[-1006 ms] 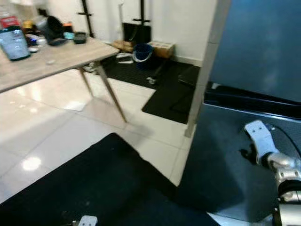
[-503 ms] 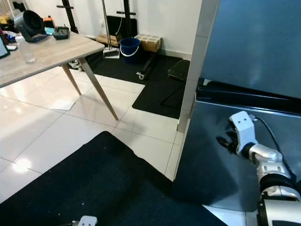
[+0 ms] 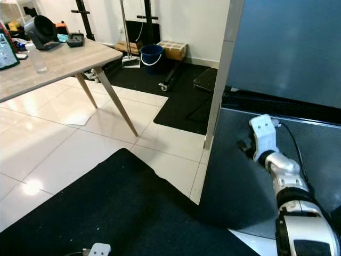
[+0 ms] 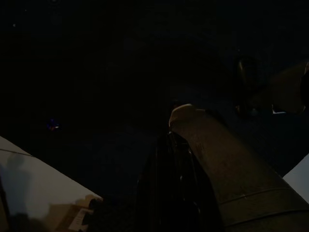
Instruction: Restocking fridge
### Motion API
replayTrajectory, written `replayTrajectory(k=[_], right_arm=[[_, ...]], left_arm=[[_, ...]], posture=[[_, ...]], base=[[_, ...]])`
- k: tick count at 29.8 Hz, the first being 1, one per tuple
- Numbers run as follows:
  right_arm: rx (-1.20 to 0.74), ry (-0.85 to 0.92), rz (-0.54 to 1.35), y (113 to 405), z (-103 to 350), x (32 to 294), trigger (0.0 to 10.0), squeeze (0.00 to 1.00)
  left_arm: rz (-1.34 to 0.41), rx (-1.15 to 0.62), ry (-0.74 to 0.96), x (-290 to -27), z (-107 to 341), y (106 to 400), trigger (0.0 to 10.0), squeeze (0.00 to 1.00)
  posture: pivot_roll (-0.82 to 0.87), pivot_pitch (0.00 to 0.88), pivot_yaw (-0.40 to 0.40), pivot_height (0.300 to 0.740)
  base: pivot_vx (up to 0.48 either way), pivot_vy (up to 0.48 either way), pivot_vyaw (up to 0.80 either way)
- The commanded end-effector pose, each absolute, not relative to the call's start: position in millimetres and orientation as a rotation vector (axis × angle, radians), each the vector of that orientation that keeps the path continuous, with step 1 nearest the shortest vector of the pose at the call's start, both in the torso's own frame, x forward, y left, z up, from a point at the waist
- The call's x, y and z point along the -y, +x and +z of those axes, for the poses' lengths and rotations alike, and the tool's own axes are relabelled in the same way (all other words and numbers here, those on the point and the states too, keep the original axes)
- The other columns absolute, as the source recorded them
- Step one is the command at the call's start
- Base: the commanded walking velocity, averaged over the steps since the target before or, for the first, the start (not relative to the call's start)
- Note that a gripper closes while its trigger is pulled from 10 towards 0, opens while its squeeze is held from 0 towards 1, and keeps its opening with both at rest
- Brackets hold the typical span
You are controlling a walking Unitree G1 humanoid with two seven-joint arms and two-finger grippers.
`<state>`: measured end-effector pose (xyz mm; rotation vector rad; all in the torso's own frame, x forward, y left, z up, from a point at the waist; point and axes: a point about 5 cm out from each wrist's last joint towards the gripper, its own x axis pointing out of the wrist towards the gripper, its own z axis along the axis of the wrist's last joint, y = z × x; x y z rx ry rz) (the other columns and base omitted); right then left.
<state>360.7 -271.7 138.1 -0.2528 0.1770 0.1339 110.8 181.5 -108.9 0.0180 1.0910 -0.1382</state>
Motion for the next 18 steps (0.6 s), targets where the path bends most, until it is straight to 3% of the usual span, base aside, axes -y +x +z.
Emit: replayTrajectory(k=[1, 18], right_arm=[[-0.172, -0.248, 0.092, 363, 139, 272, 10.0, 0.0], [-0.114, -0.2, -0.058, 376, 152, 266, 10.0, 0.0]], left_arm=[[-0.139, -1.142, 0.034, -185, -113, 97, 10.0, 0.0], [-0.128, -1.144, 0.036, -186, -113, 94, 10.0, 0.0]], posture=[[-0.04, 0.034, -0.01, 0.74], [-0.02, 0.035, -0.022, 0.74]], base=[[0.0, 0.0, 0.0], [0.0, 0.0, 0.0]])
